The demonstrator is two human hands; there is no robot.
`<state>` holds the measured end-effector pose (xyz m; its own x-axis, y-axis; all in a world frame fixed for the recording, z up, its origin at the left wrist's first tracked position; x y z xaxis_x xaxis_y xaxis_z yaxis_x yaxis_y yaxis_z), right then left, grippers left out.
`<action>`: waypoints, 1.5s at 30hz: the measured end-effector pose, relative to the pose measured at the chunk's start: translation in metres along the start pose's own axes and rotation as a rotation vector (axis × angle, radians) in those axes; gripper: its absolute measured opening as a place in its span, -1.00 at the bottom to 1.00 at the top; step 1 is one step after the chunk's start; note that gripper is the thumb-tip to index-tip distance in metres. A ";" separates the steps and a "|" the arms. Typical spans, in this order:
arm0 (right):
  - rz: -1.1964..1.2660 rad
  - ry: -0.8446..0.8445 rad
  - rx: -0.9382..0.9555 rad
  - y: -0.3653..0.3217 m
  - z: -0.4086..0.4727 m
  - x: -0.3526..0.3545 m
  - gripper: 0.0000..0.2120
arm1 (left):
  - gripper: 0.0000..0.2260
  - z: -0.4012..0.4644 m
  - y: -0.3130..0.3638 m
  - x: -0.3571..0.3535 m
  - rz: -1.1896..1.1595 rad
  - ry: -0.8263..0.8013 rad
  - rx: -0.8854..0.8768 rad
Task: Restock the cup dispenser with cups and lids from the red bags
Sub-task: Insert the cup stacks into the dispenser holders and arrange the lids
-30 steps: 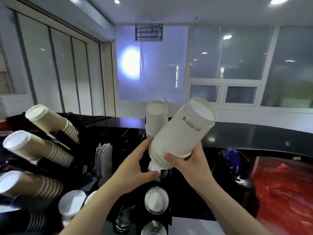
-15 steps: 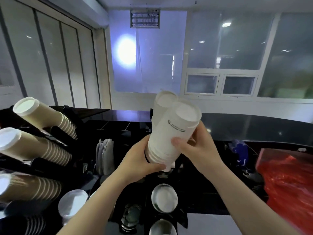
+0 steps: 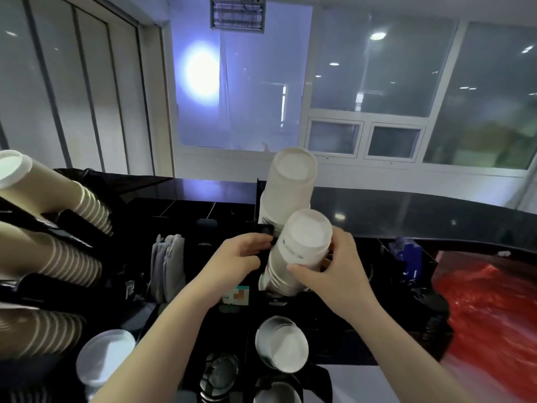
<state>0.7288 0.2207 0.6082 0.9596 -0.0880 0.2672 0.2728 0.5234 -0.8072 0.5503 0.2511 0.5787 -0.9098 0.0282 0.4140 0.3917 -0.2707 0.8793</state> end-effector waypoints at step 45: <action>0.002 -0.007 -0.103 0.004 0.091 -0.032 -0.32 | -0.32 0.068 -0.012 0.003 0.065 0.190 -0.246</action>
<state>0.6933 0.3032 0.6445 0.9597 -0.0808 0.2692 0.2770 0.4336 -0.8574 0.5526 0.3199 0.5851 -0.9023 -0.1706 0.3958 0.4261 -0.4911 0.7598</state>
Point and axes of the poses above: each hand's wrist, its own z-axis towards the middle knuckle, its own x-axis out of the back of the hand, y = z × x, the point moved 8 cm from there along z, towards the middle knuckle, and after that the axes turned 7 degrees about z, right-handed, at the moved point
